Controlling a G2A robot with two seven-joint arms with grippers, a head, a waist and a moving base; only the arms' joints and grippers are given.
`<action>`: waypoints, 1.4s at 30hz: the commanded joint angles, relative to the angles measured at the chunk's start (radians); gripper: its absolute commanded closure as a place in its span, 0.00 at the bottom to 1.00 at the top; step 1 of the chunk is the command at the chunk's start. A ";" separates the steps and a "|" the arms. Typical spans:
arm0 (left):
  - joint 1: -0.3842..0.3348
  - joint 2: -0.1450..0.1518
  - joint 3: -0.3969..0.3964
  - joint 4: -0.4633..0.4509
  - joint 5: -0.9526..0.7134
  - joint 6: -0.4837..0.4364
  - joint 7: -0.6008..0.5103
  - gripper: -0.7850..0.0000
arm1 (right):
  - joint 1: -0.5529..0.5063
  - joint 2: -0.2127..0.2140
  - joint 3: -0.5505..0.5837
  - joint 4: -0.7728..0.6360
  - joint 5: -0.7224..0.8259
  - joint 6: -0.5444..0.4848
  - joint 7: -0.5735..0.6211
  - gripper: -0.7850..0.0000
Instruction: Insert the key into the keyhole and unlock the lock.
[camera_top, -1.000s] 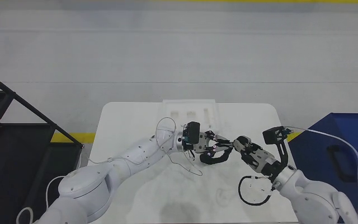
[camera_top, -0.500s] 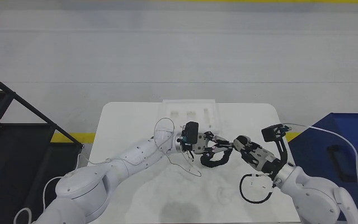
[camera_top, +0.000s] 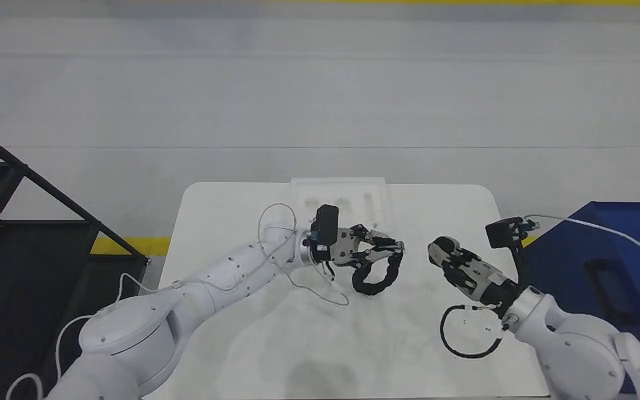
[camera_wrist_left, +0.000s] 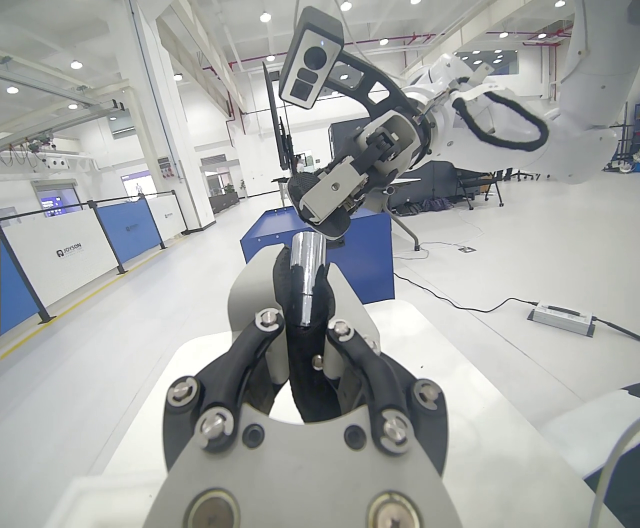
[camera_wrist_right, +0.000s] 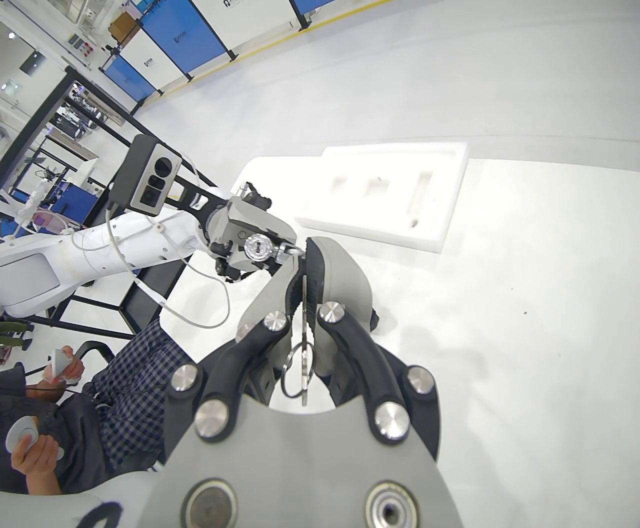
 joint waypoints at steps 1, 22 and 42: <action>-0.003 0.031 0.000 -0.032 -0.017 -0.012 -0.012 1.00 | 0.008 0.002 0.000 0.017 -0.008 -0.018 0.016 1.00; 0.043 0.388 -0.193 -0.372 -0.111 -0.244 -0.244 1.00 | 0.312 -0.032 -0.396 0.538 -0.182 -0.112 -0.058 1.00; 0.163 0.523 -0.351 -0.392 -0.183 -0.342 -0.343 1.00 | 0.541 -0.084 -0.581 0.892 -0.222 -0.142 -0.106 1.00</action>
